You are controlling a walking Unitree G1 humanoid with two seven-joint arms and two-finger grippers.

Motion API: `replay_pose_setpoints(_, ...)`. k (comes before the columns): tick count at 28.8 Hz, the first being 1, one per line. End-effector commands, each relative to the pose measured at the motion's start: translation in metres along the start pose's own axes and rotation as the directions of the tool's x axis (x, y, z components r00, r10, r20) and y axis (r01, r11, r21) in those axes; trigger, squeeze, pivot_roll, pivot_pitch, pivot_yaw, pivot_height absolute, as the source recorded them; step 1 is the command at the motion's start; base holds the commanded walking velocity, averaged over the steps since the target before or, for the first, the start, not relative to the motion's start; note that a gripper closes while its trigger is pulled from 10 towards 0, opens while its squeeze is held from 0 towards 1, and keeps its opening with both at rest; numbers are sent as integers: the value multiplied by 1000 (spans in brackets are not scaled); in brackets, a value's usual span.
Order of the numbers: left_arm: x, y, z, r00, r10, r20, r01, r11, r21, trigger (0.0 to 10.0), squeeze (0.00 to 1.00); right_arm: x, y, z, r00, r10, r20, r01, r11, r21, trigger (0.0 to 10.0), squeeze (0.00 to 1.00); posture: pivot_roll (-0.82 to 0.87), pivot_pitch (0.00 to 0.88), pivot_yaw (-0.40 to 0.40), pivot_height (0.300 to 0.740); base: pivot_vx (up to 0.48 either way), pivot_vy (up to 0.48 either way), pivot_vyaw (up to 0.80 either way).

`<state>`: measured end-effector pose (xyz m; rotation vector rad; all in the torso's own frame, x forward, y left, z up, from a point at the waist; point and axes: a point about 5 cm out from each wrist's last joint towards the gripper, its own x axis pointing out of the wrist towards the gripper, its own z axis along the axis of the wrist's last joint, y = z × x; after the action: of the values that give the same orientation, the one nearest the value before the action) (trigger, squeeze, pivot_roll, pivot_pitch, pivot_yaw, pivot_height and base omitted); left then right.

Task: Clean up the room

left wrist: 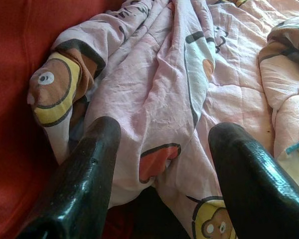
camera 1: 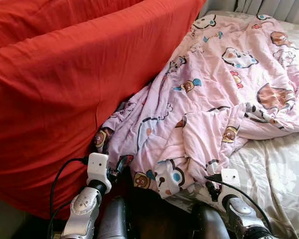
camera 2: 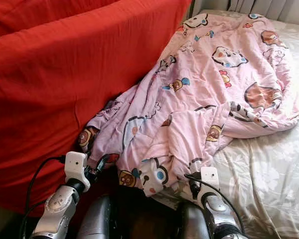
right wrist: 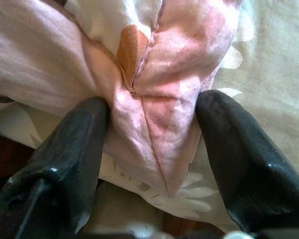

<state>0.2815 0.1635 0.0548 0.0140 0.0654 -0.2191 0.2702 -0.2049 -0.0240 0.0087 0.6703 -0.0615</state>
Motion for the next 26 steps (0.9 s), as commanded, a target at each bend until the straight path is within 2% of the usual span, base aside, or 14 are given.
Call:
replay_pose_setpoints(1, -4, 1, -5, 1000, -8, -30, 9, 1000, 23, 10000, 0, -2, 1, -14, 998, 8, -55, -6, 999, 31, 10000, 0, 196, 178, 31, 597, 0, 0, 0)
replay_pose_setpoints(7, -5, 2, -4, 999, -10, -32, 11, 1000, 25, 10000, 0, -3, 3, -18, 997, 6, -70, -3, 999, 46, 10000, 0, 203, 181, 35, 597, 0, 0, 0)
replay_pose_setpoints(9, -6, 2, -5, 999, -10, -34, 11, 1000, 26, 10000, 0, -3, 3, -20, 997, 9, -76, -5, 998, 56, 4275, 0, 205, 186, 38, 597, 0, 0, 0)
replay_pose_setpoints(10, -7, 3, -5, 999, -9, -36, 10, 1000, 26, 10000, 0, -4, 3, -21, 997, 5, -77, -1, 999, 54, 588, 0, 205, 186, 38, 597, 0, 0, 0)
replay_pose_setpoints(11, -7, 3, -5, 999, -9, -36, 10, 1000, 26, 10000, 0, -4, 3, -21, 997, 5, -77, -1, 999, 54, 588, 0, 205, 186, 38, 597, 0, 0, 0)
replay_pose_setpoints(12, -8, 3, -6, 999, -8, -39, 9, 1000, 26, 10000, 0, -4, 2, -23, 997, 1, -82, 3, 998, 55, 0, 0, 203, 187, 39, 597, 0, 0, 0)
replay_pose_setpoints(26, -8, -1, -7, 999, -11, -43, 12, 1000, 17, 10000, 0, -6, -3, -29, 995, -7, -101, 13, 998, 55, 0, 0, 198, 192, 31, 597, 0, 0, 0)
